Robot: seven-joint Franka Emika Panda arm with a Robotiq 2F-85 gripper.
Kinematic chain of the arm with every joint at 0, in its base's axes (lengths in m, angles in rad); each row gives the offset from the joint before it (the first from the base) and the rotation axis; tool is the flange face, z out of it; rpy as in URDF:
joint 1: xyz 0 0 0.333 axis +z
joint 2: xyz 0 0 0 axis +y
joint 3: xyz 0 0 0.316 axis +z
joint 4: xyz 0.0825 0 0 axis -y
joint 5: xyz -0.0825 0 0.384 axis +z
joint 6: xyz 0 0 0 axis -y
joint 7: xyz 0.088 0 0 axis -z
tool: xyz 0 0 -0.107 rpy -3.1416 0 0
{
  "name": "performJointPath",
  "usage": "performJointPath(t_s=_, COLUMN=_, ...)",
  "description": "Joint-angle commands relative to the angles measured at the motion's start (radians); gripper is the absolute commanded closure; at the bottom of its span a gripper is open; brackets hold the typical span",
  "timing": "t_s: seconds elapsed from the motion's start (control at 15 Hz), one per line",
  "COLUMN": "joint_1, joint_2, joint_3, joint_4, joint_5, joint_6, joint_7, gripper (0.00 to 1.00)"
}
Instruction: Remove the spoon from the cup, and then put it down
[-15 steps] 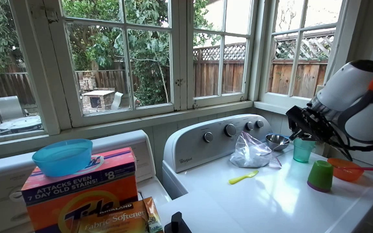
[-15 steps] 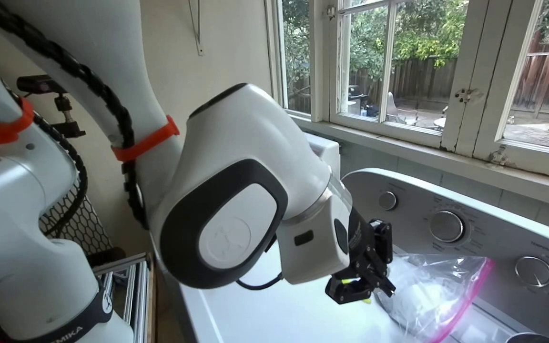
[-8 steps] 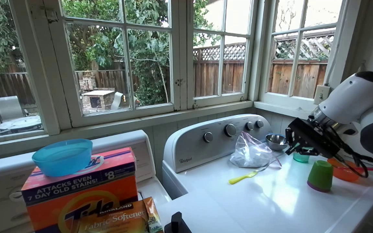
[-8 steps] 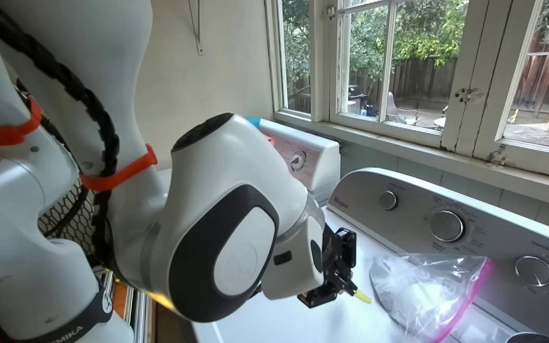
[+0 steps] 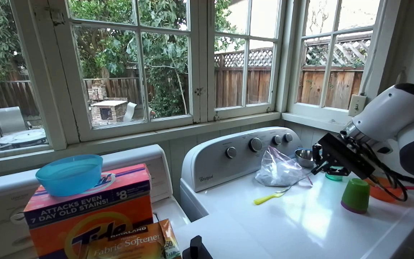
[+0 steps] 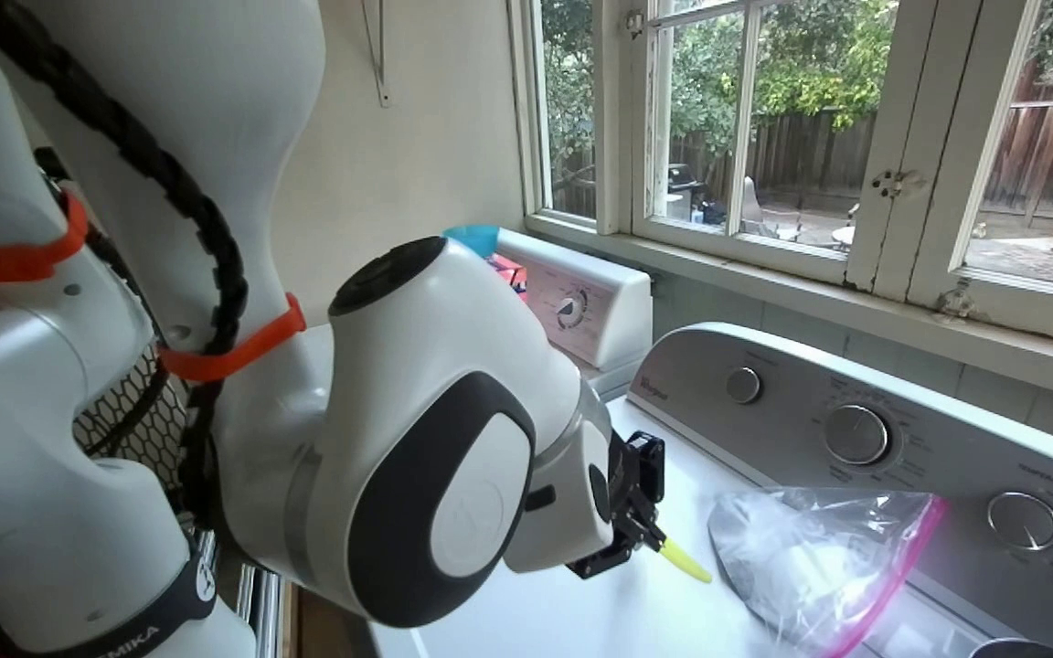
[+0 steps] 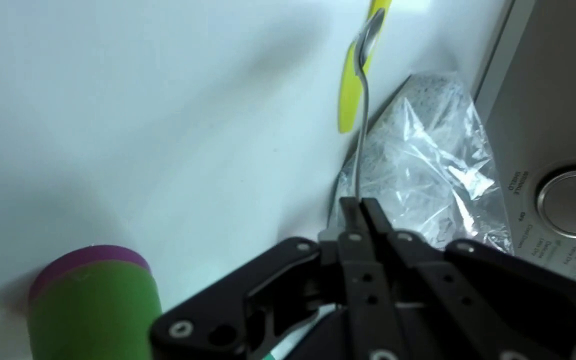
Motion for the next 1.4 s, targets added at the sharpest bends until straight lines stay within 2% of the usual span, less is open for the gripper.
performJointPath(t_s=0.0, joint_1=0.002, joint_2=0.056, joint_3=0.017, joint_4=0.000, joint_5=-0.010, joint_6=0.127, joint_7=0.019, gripper=0.99)
performJointPath(t_s=0.2, joint_1=-0.003, joint_2=0.109, joint_3=0.027, joint_4=0.000, joint_5=0.000, joint_6=0.212, joint_7=-0.011, gripper=0.99)
performJointPath(t_s=1.07, joint_1=0.005, joint_2=0.263, joint_3=0.029, joint_4=0.005, joint_5=0.067, joint_6=0.255, joint_7=-0.217, gripper=0.99)
performJointPath(t_s=1.13, joint_1=0.005, joint_2=0.271, joint_3=0.030, joint_4=0.005, joint_5=0.075, joint_6=0.261, joint_7=-0.231, gripper=0.87)
performJointPath(t_s=1.2, joint_1=0.005, joint_2=0.278, joint_3=0.030, joint_4=0.005, joint_5=0.083, joint_6=0.267, joint_7=-0.241, gripper=0.70)
performJointPath(t_s=1.33, joint_1=0.007, joint_2=0.302, joint_3=0.033, joint_4=0.005, joint_5=0.107, joint_6=0.266, joint_7=-0.273, gripper=0.56)
